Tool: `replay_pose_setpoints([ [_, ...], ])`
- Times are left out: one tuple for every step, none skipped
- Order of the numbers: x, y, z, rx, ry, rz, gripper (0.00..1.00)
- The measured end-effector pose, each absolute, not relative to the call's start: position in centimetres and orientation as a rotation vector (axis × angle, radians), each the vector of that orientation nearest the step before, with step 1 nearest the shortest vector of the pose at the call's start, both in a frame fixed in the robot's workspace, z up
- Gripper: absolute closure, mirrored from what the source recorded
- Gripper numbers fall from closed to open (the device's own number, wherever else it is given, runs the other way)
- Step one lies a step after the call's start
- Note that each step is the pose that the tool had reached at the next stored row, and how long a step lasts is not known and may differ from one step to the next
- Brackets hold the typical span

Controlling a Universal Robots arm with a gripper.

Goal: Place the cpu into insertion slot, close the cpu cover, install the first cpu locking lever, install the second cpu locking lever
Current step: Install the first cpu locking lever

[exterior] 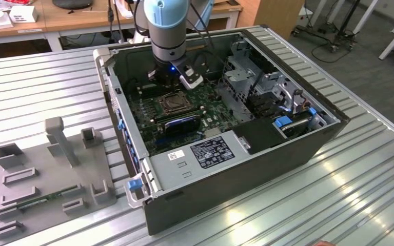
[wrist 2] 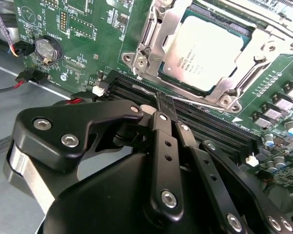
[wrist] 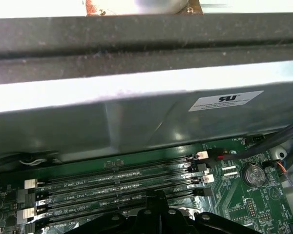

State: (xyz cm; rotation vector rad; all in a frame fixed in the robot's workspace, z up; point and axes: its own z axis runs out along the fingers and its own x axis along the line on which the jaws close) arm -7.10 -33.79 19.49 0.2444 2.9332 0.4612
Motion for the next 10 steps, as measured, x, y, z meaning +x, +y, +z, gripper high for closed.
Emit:
replay_pose_setpoints([
  [-7.10,-33.78,19.48,0.244,2.932,0.461,0.89],
  [-7.10,-33.76,19.47,0.243,2.931,0.461,0.89],
  [-7.10,-33.75,19.47,0.242,2.930,0.461,0.89],
  [-7.10,-33.73,19.46,0.242,2.930,0.461,0.89],
  [-7.10,-33.71,19.45,0.241,2.929,0.461,0.89],
  [-7.10,-33.70,19.45,0.241,2.928,0.461,0.89],
  [-7.10,-33.69,19.44,0.240,2.927,0.461,0.89],
  [-7.10,-33.69,19.44,0.240,2.926,0.461,0.89],
  [-7.10,-33.69,19.43,0.239,2.925,0.461,0.89],
  [-7.10,-33.68,19.43,0.239,2.924,0.461,0.89],
])
